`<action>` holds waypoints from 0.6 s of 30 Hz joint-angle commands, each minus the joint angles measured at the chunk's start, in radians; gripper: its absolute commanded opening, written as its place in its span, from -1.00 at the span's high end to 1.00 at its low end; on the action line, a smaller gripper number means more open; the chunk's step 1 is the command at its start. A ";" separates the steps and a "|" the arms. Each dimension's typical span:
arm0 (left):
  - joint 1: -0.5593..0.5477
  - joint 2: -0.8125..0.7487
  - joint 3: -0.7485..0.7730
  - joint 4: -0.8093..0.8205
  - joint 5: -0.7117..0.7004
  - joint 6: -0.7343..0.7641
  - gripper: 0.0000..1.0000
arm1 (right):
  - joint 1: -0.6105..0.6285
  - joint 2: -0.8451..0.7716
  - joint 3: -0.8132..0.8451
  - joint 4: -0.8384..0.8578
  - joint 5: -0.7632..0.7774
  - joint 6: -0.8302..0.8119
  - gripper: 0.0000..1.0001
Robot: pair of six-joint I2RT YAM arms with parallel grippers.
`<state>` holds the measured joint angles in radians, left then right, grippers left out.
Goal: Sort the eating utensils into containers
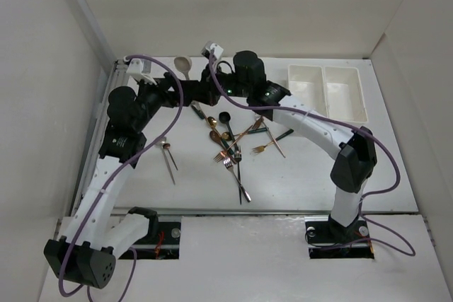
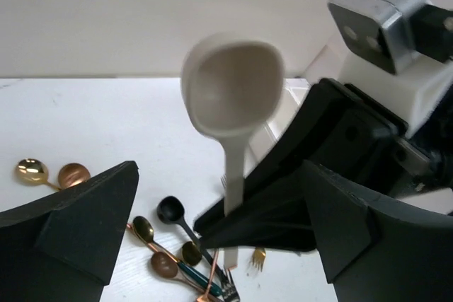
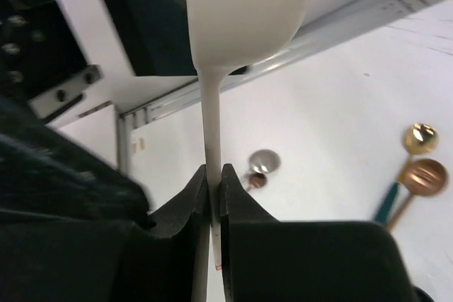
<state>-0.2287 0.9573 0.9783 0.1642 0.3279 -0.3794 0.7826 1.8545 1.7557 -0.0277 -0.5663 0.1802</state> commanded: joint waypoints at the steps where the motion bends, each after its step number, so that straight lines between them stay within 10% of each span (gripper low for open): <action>1: -0.023 -0.020 0.003 -0.038 0.034 0.025 -1.00 | -0.046 -0.078 -0.045 0.078 0.130 0.005 1.00; 9: -0.023 0.035 -0.006 -0.459 -0.464 0.045 -1.00 | -0.422 -0.149 -0.185 -0.276 0.581 -0.033 1.00; 18: 0.002 0.270 -0.027 -0.634 -0.395 0.036 -1.00 | -0.614 0.067 -0.059 -0.563 0.710 -0.179 1.00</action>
<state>-0.2417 1.2480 0.9489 -0.3992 -0.0654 -0.3485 0.1497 1.8809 1.6596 -0.4667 0.0906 0.0586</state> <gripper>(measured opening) 0.997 0.099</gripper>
